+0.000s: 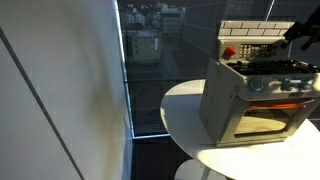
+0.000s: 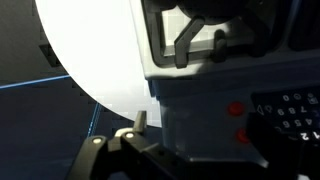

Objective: Press the top right knob on the stove

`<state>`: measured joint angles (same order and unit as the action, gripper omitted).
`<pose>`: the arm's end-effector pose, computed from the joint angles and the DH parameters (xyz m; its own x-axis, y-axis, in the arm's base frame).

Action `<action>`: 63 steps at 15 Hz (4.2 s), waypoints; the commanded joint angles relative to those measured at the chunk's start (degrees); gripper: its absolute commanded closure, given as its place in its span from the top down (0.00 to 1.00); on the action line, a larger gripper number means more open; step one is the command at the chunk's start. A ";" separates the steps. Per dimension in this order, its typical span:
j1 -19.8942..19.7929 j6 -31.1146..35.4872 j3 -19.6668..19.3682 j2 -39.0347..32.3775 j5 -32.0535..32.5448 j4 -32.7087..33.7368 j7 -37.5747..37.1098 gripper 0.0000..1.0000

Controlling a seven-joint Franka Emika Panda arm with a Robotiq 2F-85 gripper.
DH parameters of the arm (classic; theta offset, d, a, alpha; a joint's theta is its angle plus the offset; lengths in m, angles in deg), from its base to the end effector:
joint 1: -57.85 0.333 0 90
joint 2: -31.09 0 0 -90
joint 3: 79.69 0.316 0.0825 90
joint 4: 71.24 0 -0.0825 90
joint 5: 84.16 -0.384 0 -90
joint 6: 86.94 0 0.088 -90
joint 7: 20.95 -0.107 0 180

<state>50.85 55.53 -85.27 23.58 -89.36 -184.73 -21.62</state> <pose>0.6013 -0.1327 0.4414 0.8889 -0.2784 0.3639 -0.2722 -0.9597 -0.0693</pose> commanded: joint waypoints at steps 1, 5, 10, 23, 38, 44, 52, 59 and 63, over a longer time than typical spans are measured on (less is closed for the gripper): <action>-0.41 -1.47 0.04 -1.67 -1.65 2.83 1.46 1.00; -0.51 -1.42 0.10 -2.54 -1.74 3.72 1.55 1.00; -0.71 -1.55 0.21 -3.57 -2.08 4.65 1.81 1.00; -1.13 -1.18 0.37 -5.06 -4.48 5.91 3.26 1.00; -0.78 -3.67 0.13 -2.24 -3.10 3.23 2.58 1.00; -0.69 -7.01 -0.02 -0.65 -2.76 2.24 2.54 1.00; -0.48 -13.75 -0.35 3.07 -1.95 1.03 2.02 1.00; -0.22 -25.19 -0.62 6.55 0.17 2.56 0.85 1.00; 0.07 -32.22 -0.43 9.17 3.10 3.25 0.14 1.00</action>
<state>50.51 28.41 -85.54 30.48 -88.58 -182.24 -20.43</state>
